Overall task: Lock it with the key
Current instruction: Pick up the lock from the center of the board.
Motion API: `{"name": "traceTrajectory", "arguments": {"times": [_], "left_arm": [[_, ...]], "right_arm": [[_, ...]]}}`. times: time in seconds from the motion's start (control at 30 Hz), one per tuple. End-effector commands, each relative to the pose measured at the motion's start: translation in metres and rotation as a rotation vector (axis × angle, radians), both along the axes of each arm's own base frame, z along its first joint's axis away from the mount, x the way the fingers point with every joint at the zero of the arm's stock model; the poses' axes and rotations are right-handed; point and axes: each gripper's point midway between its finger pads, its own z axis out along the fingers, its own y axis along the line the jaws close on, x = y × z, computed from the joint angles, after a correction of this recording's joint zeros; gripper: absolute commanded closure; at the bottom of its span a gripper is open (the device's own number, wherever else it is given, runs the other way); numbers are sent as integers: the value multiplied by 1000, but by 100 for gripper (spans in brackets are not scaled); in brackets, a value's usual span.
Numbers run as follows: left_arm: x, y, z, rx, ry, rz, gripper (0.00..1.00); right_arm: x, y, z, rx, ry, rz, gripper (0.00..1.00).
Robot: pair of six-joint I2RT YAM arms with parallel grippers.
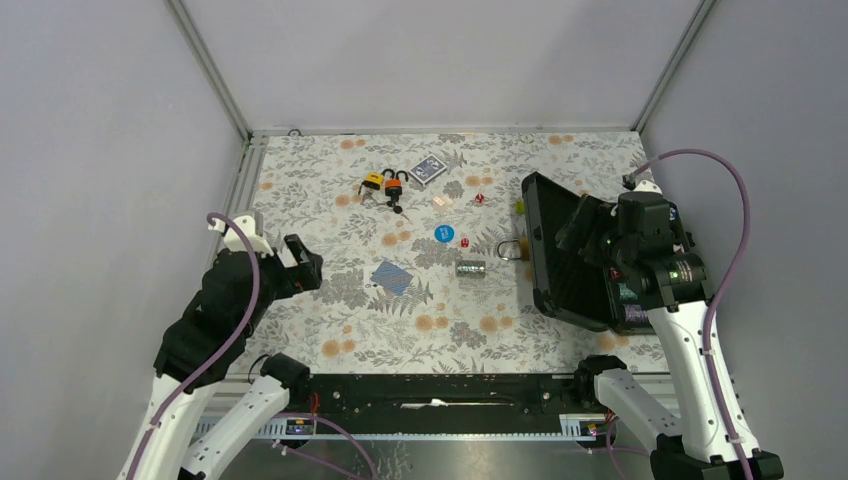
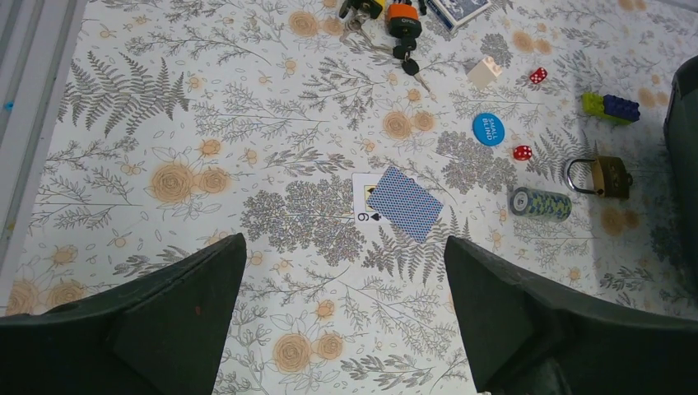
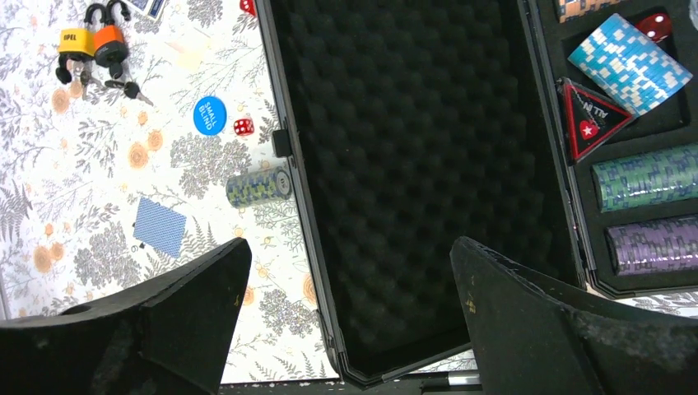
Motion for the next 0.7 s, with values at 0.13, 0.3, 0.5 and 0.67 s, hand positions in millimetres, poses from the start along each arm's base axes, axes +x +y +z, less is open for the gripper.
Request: {"name": "traceTrajectory", "arguments": {"times": [0.13, 0.3, 0.5, 0.67], "left_arm": [[8, 13, 12, 40, -37, 69, 1], [8, 18, 6, 88, -19, 70, 1], [5, 20, 0, 115, -5, 63, 1], [-1, 20, -1, 116, -7, 43, 1]], "right_arm": [[8, -15, 16, -5, -62, -124, 1], [14, -6, 13, 23, -59, -83, 1], [18, 10, 15, 54, -53, 10, 1], [35, 32, 14, 120, -41, 90, 8]]}}
